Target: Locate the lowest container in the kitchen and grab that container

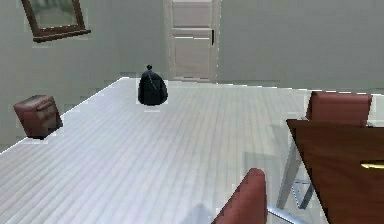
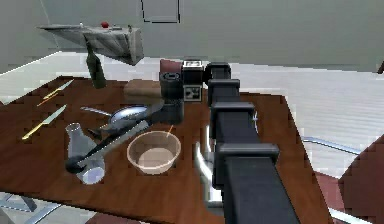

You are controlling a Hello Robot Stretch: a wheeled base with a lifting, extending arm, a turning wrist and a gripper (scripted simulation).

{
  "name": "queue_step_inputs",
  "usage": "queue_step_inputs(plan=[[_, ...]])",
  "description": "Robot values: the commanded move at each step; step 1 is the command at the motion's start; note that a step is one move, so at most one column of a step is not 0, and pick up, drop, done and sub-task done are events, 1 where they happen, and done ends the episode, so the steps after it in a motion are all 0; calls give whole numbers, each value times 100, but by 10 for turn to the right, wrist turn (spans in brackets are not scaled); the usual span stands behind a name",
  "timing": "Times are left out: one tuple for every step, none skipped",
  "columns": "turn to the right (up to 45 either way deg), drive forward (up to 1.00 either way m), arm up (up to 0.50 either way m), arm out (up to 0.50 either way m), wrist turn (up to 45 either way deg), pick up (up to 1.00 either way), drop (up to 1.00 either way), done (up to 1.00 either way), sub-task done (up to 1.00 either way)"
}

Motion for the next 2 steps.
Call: queue_step_inputs(plan=[[0, 0, 0, 0, 450, 0, 0, 0, 0], [0, 0, 0, 0, 150, 0, 0, 0, 0]])
